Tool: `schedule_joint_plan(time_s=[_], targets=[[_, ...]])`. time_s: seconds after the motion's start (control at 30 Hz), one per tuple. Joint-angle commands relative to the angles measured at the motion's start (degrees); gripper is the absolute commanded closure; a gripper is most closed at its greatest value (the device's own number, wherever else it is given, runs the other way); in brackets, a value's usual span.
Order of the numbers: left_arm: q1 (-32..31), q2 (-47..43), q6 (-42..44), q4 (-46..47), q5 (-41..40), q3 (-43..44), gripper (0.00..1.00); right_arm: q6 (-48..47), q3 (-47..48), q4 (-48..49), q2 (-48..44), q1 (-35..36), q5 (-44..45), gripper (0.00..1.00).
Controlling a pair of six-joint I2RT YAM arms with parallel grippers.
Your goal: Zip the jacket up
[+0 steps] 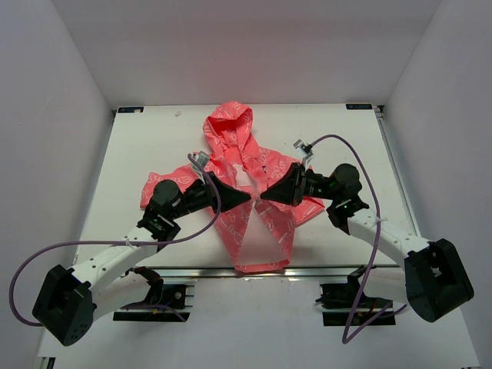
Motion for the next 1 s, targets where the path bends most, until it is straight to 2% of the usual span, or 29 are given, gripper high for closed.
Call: schedule_joint_plan(time_s=[0.0, 0.27, 0.47, 0.6, 0.67, 0.77, 0.97], targets=[[0.3, -0.8, 0.3, 1.9, 1.2, 0.7, 1.0, 0.7, 2.2, 2.5, -0.5, 0.3, 3.9, 1.0], [0.3, -0.2, -0.2, 1.9, 1.2, 0.5, 1.0, 3.3, 2.3, 8.4, 0.7, 1.1, 5.8, 1.0], [0.3, -0.8, 1.2, -1.3, 2.5, 1.1, 1.0, 4.8, 3.9, 8.1, 1.0, 1.0, 8.2, 1.0], [0.3, -0.8, 6.3, -9.7, 4.2, 3.5, 1.0, 4.1, 7.2, 3.0, 1.6, 0.6, 8.8, 1.0], [0.3, -0.9, 9.5, -17.4, 4.3, 5.1, 1.0, 3.5, 9.6, -1.7, 2.0, 0.1, 8.3, 1.0], [0.3, -1.3, 13.8, -22.8, 4.5, 6.9, 1.0, 1.0, 13.2, -10.8, 2.4, 0.0, 7.2, 1.0], [0.3, -1.1, 13.8, -21.3, 6.1, 5.6, 1.0, -3.6, 15.0, -22.2, 1.6, -0.1, 7.8, 1.0]])
